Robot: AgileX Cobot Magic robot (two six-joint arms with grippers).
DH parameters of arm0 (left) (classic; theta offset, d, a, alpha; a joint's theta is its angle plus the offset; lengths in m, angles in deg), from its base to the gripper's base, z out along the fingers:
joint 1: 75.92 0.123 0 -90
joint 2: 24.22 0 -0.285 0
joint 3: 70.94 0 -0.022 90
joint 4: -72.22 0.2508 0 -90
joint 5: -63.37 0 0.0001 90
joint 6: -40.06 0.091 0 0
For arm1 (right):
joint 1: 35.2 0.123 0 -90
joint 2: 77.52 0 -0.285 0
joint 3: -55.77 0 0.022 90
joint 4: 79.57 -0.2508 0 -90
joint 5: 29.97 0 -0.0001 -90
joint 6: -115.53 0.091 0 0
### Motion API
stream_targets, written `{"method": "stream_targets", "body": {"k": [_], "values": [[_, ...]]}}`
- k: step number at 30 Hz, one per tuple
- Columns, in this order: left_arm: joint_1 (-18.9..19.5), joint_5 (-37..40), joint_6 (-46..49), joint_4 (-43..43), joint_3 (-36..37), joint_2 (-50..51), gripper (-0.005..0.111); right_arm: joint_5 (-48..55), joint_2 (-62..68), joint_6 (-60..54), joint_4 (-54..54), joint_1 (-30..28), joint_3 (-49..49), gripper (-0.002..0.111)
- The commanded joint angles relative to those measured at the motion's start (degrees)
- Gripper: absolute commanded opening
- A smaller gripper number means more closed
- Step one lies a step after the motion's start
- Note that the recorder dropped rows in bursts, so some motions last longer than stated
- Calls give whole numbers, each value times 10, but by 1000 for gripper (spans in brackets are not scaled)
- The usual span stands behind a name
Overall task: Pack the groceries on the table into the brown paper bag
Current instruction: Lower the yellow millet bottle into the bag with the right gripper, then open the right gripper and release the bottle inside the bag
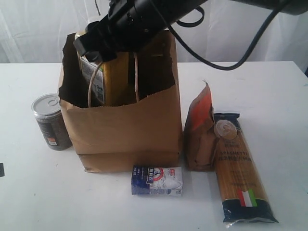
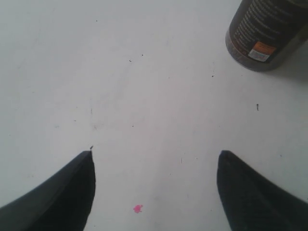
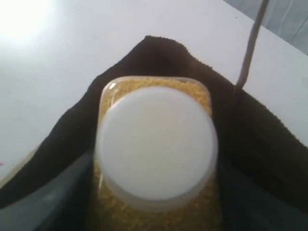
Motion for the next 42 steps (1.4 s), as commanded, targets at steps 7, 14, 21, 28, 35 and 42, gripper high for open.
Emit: {"method": "stream_targets", "body": {"k": [7, 14, 21, 28, 35, 42], "values": [[-1, 4, -1, 8, 4, -4, 72, -21, -43, 82, 176, -1, -18, 0], [-1, 4, -1, 8, 4, -4, 72, -14, -13, 82, 182, -1, -18, 0], [-1, 5, -1, 8, 4, -4, 72, -11, 2, 70, 179, -1, -18, 0], [-1, 6, -1, 8, 4, -4, 72, -10, -3, 36, 162, -1, -18, 0], [-1, 6, 1, 8, 4, -4, 72, 29, -41, -75, 49, -1, -25, 0], [-1, 5, 1, 8, 4, -4, 72, 124, -48, -92, 29, -1, -39, 0]]}}
